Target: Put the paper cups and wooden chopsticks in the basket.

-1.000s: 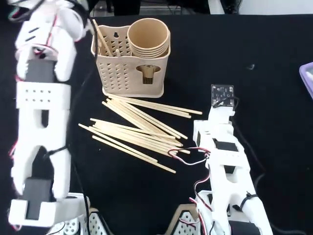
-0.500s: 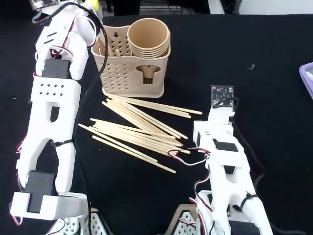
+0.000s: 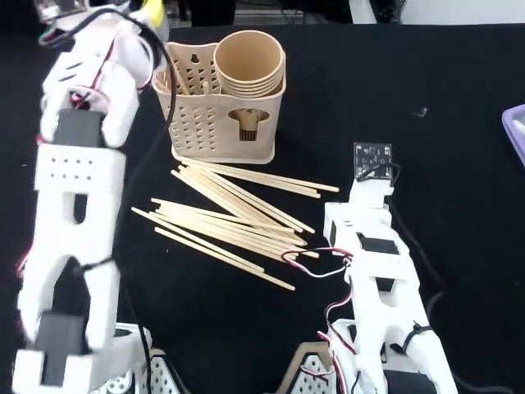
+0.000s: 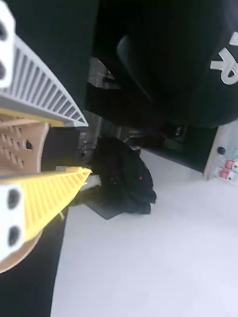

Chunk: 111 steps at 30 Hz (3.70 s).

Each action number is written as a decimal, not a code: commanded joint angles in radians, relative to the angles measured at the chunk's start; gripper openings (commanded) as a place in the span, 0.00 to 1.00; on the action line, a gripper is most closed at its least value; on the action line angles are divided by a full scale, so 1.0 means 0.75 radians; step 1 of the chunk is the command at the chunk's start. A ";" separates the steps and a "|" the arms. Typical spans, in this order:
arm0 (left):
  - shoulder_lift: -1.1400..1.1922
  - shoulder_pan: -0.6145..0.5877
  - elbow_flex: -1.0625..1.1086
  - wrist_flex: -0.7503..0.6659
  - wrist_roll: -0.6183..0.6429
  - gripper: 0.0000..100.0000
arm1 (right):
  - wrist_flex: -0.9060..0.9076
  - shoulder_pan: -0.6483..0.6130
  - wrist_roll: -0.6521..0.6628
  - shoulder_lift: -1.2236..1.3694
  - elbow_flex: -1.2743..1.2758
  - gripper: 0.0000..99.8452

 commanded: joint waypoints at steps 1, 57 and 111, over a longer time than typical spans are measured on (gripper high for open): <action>-0.262 -0.114 0.015 0.403 -0.008 0.14 | -0.035 0.008 0.012 -0.044 -0.009 0.02; -0.417 -0.502 1.546 -0.213 0.004 0.14 | 0.657 -1.045 0.342 -0.042 -0.277 0.09; -0.413 -0.500 1.542 -0.217 0.094 0.14 | 0.616 -1.156 0.358 0.191 -0.328 0.16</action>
